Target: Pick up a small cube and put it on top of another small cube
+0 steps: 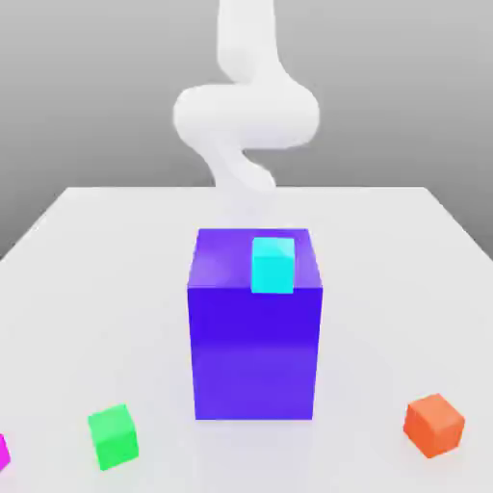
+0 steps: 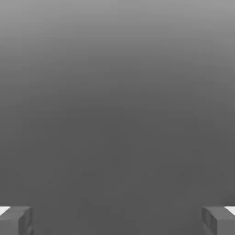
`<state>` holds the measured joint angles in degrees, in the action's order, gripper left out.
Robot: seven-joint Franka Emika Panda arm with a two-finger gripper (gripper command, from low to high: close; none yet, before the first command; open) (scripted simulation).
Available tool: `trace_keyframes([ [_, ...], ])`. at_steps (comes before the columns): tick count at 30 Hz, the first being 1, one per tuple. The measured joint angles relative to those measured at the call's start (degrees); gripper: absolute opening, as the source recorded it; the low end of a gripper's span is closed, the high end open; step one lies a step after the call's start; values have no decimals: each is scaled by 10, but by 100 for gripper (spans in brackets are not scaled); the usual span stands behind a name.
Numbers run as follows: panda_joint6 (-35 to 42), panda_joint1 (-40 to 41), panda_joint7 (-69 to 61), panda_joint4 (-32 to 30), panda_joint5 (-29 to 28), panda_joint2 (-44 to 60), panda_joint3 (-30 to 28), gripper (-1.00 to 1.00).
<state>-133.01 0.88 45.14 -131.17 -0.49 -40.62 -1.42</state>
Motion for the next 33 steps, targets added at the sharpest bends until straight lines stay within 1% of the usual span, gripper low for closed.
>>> trace_keyframes([
  [10,-50,31,-42,24,-1,209,-73,0],
  [16,-79,53,-85,39,24,334,-117,0],
  [19,-93,78,-113,46,45,398,-132,0],
  [28,-133,155,-196,69,111,591,-141,0],
  [31,-149,186,-220,78,128,654,-137,0],
  [33,-174,201,-232,86,142,696,-126,0],
])
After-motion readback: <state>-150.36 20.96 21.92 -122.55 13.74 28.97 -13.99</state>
